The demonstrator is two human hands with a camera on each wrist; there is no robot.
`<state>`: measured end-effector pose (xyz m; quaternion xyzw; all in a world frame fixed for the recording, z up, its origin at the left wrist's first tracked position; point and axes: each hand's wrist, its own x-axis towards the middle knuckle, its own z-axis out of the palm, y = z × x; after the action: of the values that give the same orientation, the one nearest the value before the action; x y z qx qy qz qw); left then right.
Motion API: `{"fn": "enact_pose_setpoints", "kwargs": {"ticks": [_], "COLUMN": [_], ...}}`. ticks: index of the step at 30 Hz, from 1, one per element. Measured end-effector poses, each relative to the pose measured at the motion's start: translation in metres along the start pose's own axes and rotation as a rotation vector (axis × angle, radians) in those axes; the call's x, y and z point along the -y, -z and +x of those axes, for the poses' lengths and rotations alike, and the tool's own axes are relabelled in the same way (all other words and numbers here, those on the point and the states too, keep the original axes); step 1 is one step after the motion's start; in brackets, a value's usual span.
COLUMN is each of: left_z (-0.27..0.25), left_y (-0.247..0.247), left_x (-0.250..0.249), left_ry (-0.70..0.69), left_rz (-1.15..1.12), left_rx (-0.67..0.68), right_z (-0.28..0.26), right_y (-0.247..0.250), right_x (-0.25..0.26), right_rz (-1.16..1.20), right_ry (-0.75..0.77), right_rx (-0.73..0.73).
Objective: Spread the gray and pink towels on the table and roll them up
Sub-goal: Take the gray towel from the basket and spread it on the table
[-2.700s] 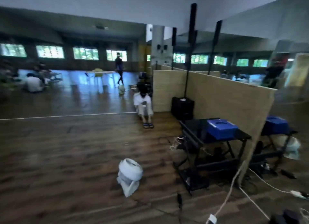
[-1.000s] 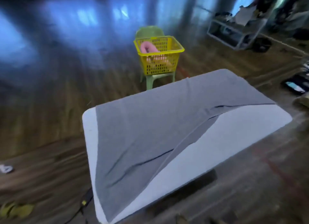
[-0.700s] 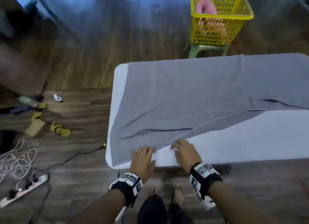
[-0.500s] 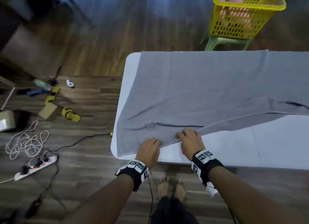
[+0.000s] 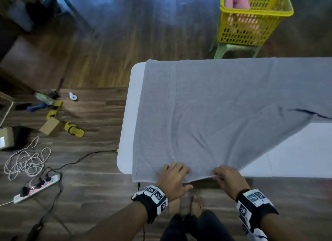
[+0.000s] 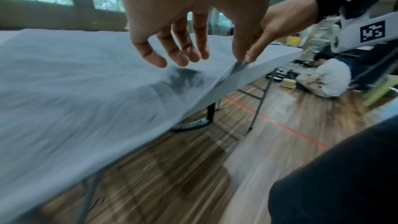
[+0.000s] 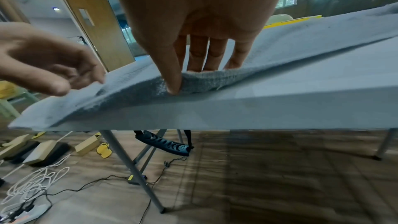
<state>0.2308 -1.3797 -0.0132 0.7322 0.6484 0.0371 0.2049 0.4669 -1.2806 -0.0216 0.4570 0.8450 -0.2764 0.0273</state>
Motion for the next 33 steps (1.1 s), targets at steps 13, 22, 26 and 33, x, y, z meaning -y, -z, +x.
{"fn": "enact_pose_setpoints", "kwargs": {"ticks": [13,22,26,33], "left_z": [0.034,0.089,0.085,0.141], "left_y": [0.002,-0.022,-0.024,-0.034], "left_x": [-0.071,-0.163,-0.173,-0.223], "left_ry": [0.206,0.249,0.245,0.142], "left_rz": [-0.01,-0.076,-0.066,-0.167], "left_rx": [0.188,0.145,0.096,0.079], "right_z": [-0.007,-0.023,-0.04,-0.042], "right_y": [0.061,0.084,0.096,0.102], "right_x": [-0.078,-0.13,-0.164,-0.175], "right_rz": [-0.053,-0.12,-0.091,-0.105], "right_ry": [0.055,0.07,0.054,0.082], "right_rx": [0.023,0.052,0.072,0.186]}}
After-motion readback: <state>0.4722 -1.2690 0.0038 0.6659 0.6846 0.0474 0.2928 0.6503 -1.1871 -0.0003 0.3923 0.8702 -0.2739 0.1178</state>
